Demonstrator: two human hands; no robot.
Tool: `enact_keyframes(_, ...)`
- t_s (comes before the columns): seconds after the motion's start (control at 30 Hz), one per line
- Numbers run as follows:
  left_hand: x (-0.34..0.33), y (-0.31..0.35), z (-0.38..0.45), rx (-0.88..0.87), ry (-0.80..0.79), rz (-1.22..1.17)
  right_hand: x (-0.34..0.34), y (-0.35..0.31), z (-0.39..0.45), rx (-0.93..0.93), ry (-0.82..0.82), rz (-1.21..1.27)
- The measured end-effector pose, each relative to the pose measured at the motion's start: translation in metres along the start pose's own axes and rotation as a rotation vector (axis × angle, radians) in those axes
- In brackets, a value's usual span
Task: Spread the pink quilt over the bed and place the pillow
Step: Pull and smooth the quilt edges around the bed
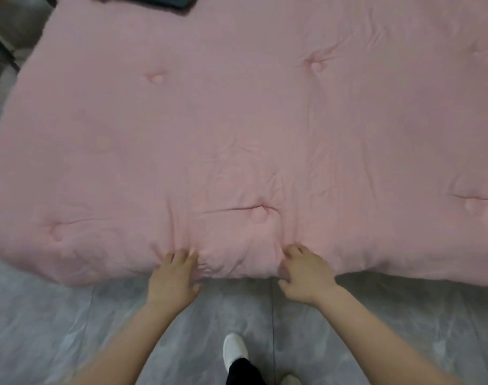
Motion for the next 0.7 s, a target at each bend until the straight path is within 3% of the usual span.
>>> enact_keyframes(0.1,0.038,-0.015,-0.013,0.169,0.101,-0.181,0.03,-0.022,-0.001,-0.079,0.108,0.314)
enact_keyframes(0.3,0.196,-0.128,-0.052,0.354,0.51,-0.349,0.165,-0.125,0.004,0.027,0.432,0.486)
enact_keyframes(0.53,0.308,-0.301,-0.132,0.621,0.624,-0.412,0.305,-0.306,0.001,0.275,0.452,0.503)
enact_keyframes(0.7,0.368,-0.403,-0.172,0.695,0.716,-0.436,0.371,-0.442,0.027,0.356,0.5,0.545)
Point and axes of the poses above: each hand's wrist, its own z-axis towards the middle knuckle, its own x-axis out of the back of the hand, y = z × x, the point moved 3 cm from there along z, towards the middle knuckle, and after that the axes turned 9 degrees about y, right-handed, at the moved point
